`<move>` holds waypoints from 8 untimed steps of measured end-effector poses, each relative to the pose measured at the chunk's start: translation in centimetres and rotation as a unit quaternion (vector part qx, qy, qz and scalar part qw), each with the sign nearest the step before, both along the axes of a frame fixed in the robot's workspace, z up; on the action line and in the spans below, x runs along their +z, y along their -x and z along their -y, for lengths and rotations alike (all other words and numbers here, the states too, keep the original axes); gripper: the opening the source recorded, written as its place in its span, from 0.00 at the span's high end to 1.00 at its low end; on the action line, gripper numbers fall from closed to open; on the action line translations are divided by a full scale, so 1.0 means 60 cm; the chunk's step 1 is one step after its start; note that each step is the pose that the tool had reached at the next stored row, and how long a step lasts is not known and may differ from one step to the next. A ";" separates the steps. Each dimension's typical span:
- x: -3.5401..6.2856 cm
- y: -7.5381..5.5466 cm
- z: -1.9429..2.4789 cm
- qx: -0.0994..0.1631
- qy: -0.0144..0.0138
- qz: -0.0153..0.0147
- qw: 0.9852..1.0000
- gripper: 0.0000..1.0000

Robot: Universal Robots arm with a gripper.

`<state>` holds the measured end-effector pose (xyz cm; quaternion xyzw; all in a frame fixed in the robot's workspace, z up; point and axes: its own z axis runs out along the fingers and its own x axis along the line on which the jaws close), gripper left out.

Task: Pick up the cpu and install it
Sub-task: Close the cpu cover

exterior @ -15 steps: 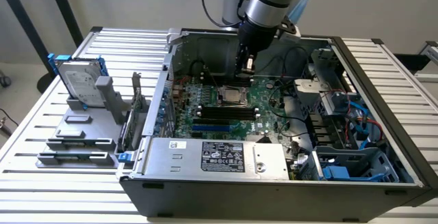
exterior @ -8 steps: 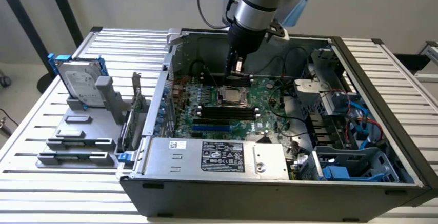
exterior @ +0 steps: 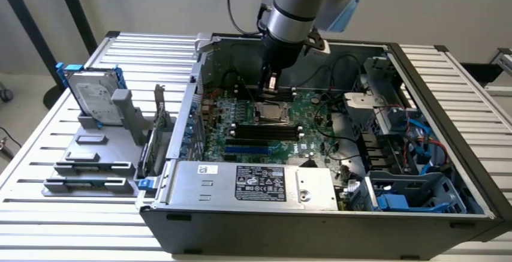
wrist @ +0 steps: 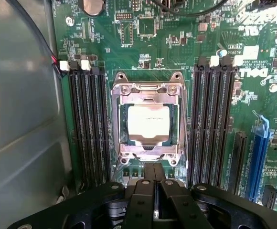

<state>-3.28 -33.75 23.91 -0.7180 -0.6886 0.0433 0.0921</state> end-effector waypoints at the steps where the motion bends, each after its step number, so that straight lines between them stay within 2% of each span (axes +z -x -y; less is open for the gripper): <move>1: -0.003 0.001 0.0000 0.000 0.000 0.000 1.000 0.89; 8: -0.021 0.004 0.0000 0.000 0.000 0.000 1.000 0.89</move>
